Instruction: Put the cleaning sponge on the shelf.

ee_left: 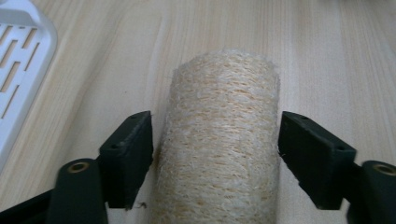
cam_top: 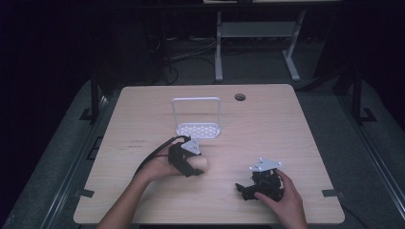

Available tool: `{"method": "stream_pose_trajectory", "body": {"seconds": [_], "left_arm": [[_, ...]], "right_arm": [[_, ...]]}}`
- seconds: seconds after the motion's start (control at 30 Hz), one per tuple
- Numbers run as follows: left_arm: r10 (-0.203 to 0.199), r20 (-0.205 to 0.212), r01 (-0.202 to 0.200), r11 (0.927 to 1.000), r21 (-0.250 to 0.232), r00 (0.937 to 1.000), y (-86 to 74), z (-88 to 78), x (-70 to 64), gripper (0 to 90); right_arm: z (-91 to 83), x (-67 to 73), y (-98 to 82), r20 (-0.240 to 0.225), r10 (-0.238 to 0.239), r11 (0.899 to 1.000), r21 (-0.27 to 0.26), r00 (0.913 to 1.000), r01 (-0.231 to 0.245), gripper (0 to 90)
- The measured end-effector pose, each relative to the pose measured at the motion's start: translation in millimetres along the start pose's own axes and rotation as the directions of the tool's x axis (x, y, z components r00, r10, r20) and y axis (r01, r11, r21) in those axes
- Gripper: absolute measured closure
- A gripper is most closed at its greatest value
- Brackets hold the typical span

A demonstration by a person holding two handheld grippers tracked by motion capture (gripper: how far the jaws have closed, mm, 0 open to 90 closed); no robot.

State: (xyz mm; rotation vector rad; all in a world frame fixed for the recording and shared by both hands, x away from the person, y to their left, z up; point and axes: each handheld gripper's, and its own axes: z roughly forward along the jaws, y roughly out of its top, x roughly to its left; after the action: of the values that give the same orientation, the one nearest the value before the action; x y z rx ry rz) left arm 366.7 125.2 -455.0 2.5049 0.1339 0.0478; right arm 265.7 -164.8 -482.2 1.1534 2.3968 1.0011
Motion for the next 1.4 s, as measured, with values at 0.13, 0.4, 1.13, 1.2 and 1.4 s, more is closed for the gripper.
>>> {"method": "stream_pose_trajectory", "body": {"seconds": [0.13,0.4,1.13,1.2,1.4], "left_arm": [[0.005,0.001,-0.005,1.0000,0.006,1.0000,-0.2,-0.1,0.1,35.9],[-0.010,-0.015,0.010,0.9999,0.004,0.9998,-0.8,-1.6,-0.1,41.1],[-0.234,-0.177,0.224,0.9719,-0.071,0.9560,0.7,-17.2,2.1,41.5],[-0.244,-0.181,0.233,0.9694,-0.077,0.9529,0.8,-17.8,2.6,41.5],[-0.266,-0.195,0.255,0.9634,-0.084,0.9439,0.9,-20.1,5.1,41.5]], "right_arm": [[0.0,0.1,0.0,0.000,0.001,1.000,0.000,1.0000,-0.001,0.6],[0.1,-0.1,0.0,0.000,-0.001,1.000,0.000,1.0000,0.001,0.6],[-0.2,0.5,0.0,0.000,0.007,1.000,0.003,1.0000,-0.007,0.6],[-0.4,0.8,0.1,-0.001,0.010,1.000,0.004,1.0000,-0.010,0.6],[-0.2,0.5,0.0,0.000,0.007,1.000,0.003,1.0000,-0.007,0.5]]}}
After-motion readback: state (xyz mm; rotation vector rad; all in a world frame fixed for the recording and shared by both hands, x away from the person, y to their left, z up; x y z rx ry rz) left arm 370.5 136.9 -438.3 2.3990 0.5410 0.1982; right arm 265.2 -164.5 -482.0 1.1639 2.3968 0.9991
